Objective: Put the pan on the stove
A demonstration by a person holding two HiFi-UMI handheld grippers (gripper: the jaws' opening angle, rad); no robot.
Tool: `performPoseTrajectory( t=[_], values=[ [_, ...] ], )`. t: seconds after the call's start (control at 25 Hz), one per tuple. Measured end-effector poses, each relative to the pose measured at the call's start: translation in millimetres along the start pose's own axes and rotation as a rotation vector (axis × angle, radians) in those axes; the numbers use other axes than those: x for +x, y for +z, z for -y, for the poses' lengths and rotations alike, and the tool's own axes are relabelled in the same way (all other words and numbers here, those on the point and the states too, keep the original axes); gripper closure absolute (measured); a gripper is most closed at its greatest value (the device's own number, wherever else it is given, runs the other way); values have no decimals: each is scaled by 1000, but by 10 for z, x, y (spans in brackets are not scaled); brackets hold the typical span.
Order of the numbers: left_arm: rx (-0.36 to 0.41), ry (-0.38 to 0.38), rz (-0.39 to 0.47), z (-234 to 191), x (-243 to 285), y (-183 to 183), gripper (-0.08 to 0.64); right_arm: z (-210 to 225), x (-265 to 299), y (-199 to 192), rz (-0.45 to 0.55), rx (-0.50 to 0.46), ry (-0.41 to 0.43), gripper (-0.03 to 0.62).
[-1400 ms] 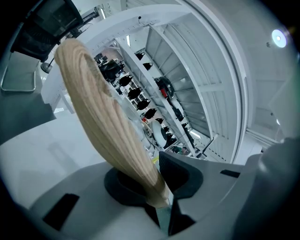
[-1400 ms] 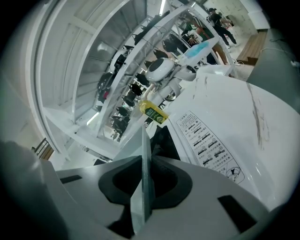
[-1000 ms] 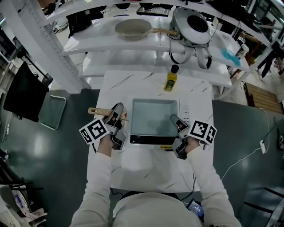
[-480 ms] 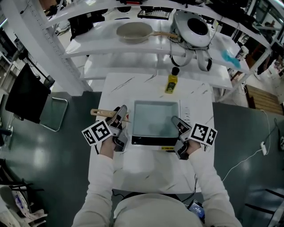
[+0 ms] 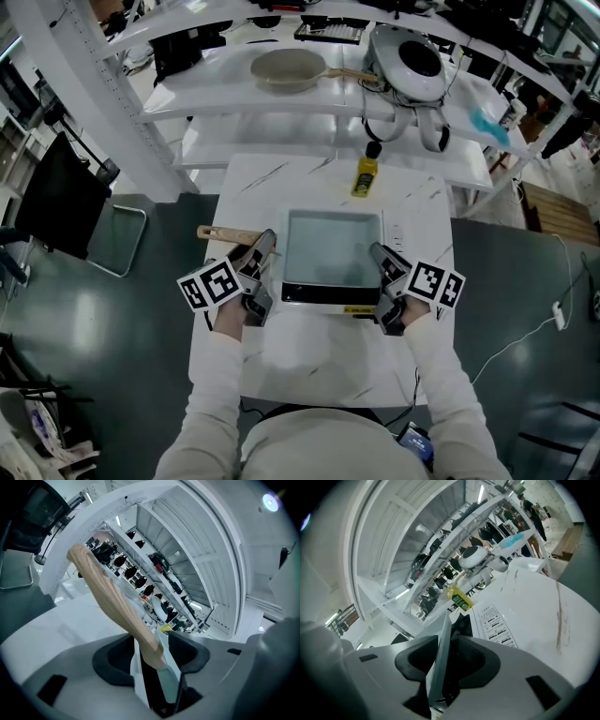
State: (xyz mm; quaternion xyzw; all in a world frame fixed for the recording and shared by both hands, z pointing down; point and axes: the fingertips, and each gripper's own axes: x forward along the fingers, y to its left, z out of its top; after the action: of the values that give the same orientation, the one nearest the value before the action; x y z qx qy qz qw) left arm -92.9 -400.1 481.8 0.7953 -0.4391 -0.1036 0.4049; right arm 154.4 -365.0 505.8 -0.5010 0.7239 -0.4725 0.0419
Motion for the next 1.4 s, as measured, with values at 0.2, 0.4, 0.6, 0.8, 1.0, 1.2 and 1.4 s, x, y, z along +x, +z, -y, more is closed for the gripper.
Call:
performPoseTrajectory(
  t=[0.2, 0.4, 0.6, 0.8, 1.0, 1.2, 1.4],
  values=[
    [3, -1, 3, 26, -107, -59, 336, -8, -101, 21, 17, -17, -8, 444],
    [4, 1, -2, 44, -206, -117, 336, 19, -222, 57, 45, -38, -32, 443],
    [13, 11, 3, 54, -323, -148, 336, 60, -388, 76, 81, -46, -53, 443],
    [30, -8, 10, 147, -489, -148, 336, -13, -604, 35, 128, -108, -86, 446],
    [122, 15, 10, 252, -654, -208, 379, -171, -789, -110, 152, -195, -95, 480],
    [250, 50, -10, 370, -791, -315, 448, -388, -914, -277, 157, -288, -79, 497],
    [336, 71, -23, 457, -911, -442, 510, -502, -1009, -511, 142, -343, -80, 538]
  ],
)
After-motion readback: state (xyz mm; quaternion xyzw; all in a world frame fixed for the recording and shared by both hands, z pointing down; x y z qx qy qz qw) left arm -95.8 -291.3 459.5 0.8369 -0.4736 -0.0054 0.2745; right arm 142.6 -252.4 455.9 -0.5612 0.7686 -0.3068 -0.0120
